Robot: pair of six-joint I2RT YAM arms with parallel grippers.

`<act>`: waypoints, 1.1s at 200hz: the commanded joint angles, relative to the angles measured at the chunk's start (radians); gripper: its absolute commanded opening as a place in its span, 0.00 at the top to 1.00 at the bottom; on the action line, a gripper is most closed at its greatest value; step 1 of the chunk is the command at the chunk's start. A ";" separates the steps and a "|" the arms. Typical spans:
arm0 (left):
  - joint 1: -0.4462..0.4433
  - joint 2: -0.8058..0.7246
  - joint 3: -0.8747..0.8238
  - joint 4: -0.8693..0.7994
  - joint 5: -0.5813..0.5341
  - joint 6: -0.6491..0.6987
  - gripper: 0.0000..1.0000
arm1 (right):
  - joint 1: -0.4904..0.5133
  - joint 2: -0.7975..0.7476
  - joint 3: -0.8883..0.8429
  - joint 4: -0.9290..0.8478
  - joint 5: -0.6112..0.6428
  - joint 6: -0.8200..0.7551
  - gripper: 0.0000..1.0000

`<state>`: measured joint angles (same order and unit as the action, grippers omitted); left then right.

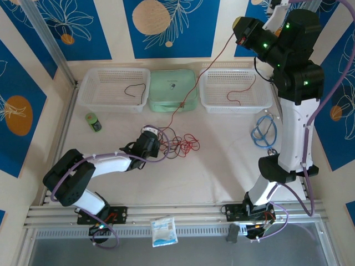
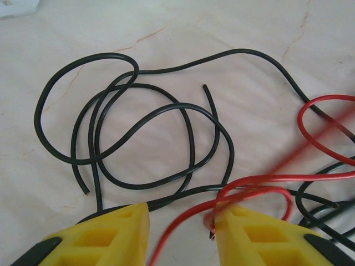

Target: Untangle the cables

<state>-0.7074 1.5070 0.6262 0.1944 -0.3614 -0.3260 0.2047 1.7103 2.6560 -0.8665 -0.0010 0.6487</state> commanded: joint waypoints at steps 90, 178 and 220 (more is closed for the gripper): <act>-0.002 0.044 -0.002 -0.037 -0.018 -0.054 0.58 | -0.121 0.063 0.091 0.366 0.038 0.156 1.00; -0.003 0.028 -0.013 -0.036 0.037 -0.088 0.60 | -0.233 0.159 0.137 0.586 0.251 0.020 1.00; -0.013 0.037 -0.009 -0.041 0.046 -0.105 0.61 | -0.262 0.235 0.201 0.630 0.273 -0.016 1.00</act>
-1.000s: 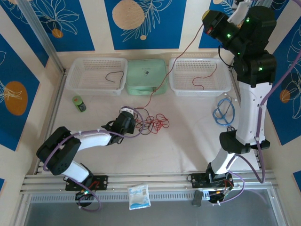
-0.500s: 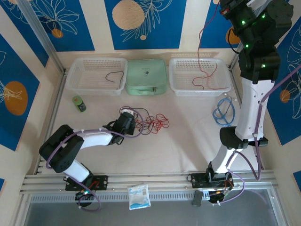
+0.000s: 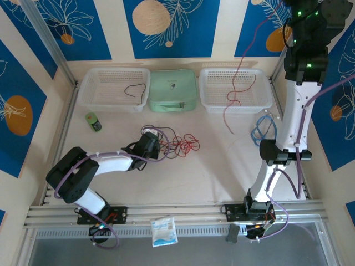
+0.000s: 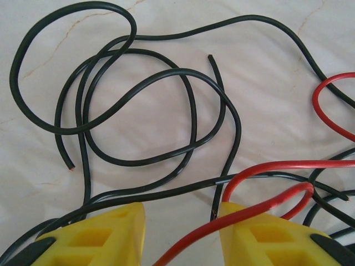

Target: Untangle the cables

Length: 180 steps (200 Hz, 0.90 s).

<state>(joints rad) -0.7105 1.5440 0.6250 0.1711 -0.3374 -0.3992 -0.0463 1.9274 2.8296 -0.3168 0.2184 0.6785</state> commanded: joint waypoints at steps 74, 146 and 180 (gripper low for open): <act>-0.032 0.043 0.046 -0.048 0.017 -0.036 0.61 | 0.046 0.118 0.013 0.372 0.108 -0.201 1.00; -0.045 0.084 0.079 -0.062 0.011 -0.035 0.62 | 0.053 0.307 0.025 0.427 0.097 -0.239 1.00; -0.047 0.098 0.086 -0.059 0.011 -0.033 0.62 | 0.070 0.365 0.009 0.368 0.068 -0.281 1.00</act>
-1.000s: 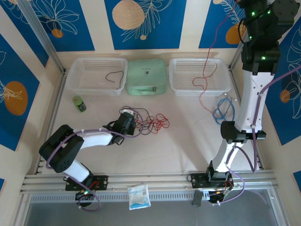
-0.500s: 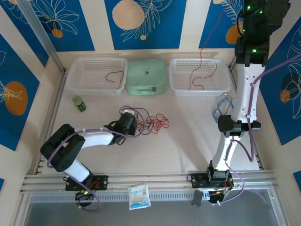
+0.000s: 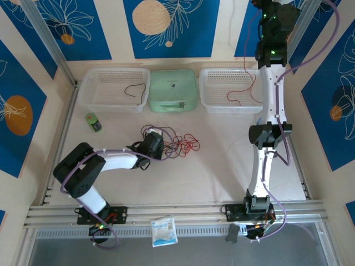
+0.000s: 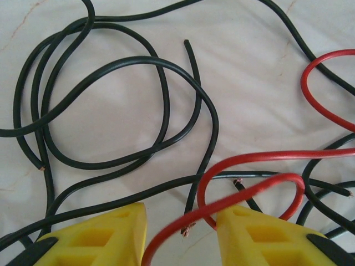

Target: Untangle the cables

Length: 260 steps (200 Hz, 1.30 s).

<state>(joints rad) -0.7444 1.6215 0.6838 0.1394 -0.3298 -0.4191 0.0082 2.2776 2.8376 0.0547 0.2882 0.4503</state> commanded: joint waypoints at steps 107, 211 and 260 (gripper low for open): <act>-0.015 -0.011 0.029 -0.045 -0.005 -0.005 0.60 | 0.097 -0.330 -1.024 0.178 0.098 -0.101 1.00; -0.017 -0.270 0.224 -0.272 0.017 0.147 0.18 | 0.005 -0.265 -1.236 -0.043 0.205 -0.014 1.00; -0.016 -0.365 0.312 -0.442 -0.020 0.140 0.10 | -0.045 -0.082 -1.014 -0.373 0.155 0.092 1.00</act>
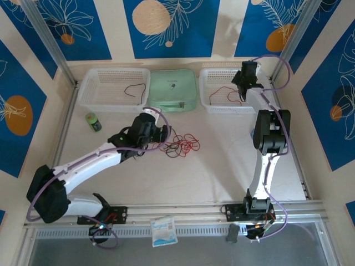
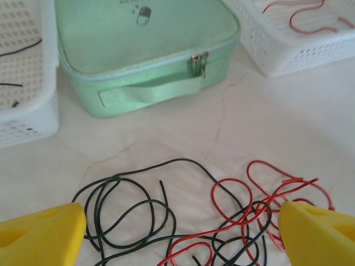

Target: Untangle the cables

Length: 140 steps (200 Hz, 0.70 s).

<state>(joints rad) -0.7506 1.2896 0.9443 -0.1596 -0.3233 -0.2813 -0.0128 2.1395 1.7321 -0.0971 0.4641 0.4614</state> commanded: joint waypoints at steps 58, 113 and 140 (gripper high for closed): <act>0.038 0.063 0.177 -0.603 -0.068 -0.315 0.15 | -0.053 0.140 0.291 -0.484 -0.157 0.103 0.55; 0.123 0.054 0.034 -0.613 0.041 -0.456 0.21 | -0.053 0.042 0.294 -0.541 -0.204 0.047 0.20; 0.165 0.057 -0.034 -0.534 0.101 -0.454 0.23 | -0.053 -0.051 0.248 -0.547 -0.236 0.030 0.06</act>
<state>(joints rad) -0.6189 1.3624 0.9585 -0.7284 -0.2955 -0.6945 -0.0711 2.2284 2.0090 -0.6136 0.2810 0.5194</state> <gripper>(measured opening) 0.776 0.921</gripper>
